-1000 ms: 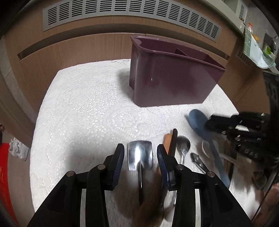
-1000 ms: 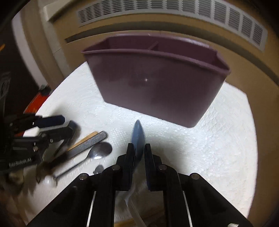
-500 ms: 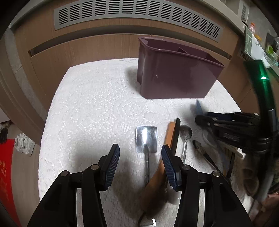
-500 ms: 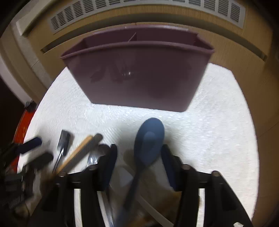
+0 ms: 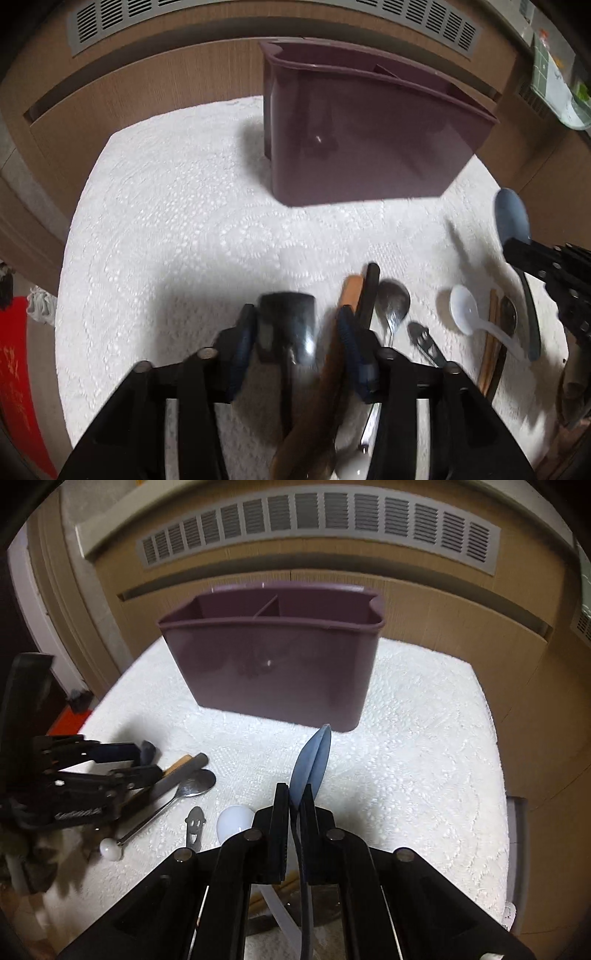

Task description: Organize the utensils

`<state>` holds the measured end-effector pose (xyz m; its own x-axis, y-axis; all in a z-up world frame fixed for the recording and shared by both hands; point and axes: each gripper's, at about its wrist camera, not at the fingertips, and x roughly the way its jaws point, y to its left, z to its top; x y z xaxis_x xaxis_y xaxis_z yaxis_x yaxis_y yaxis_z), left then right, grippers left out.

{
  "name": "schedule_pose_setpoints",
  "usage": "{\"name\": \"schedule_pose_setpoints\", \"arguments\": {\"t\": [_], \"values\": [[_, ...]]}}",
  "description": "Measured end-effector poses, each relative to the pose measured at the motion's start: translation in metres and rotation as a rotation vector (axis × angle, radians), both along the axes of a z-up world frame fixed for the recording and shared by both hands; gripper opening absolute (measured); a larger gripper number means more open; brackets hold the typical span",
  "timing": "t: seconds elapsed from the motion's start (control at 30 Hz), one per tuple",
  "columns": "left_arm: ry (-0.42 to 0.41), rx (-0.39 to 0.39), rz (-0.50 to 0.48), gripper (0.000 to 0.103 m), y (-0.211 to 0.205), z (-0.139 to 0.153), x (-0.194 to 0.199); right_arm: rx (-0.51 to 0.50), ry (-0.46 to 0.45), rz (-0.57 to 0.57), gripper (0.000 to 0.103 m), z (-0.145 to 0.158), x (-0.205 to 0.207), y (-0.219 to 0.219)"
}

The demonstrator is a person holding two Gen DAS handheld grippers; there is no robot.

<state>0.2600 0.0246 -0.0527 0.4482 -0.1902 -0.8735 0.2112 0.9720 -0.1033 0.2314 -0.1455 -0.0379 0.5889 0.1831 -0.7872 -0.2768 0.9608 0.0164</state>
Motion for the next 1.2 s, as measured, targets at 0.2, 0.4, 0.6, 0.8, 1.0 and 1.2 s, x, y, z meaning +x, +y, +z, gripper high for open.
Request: {"name": "schedule_pose_setpoints", "arguments": {"t": [0.2,0.4,0.6,0.8,1.0,1.2], "values": [[-0.076,-0.051,0.036,0.033,0.009,0.011,-0.029,0.034,-0.091,0.015,0.005,0.022,-0.017,-0.01],[-0.248,-0.085,0.069,0.033,0.017,0.048,-0.068,0.026,-0.104,0.006,0.005,0.03,-0.024,-0.008],[-0.472,-0.11,0.043,0.033,0.013,0.117,-0.091,0.044,-0.164,-0.004,0.005,0.046,-0.032,-0.003],[-0.666,-0.188,-0.017,0.031,0.01,0.212,-0.066,0.053,-0.373,0.019,0.005,0.132,-0.03,0.003],[-0.768,-0.235,-0.02,0.03,0.009,0.265,-0.022,0.118,-0.555,0.035,0.005,0.216,0.003,0.003],[-0.73,-0.251,-0.021,0.03,0.011,0.252,0.029,0.138,-0.599,0.038,0.005,0.206,0.052,0.017]]}}
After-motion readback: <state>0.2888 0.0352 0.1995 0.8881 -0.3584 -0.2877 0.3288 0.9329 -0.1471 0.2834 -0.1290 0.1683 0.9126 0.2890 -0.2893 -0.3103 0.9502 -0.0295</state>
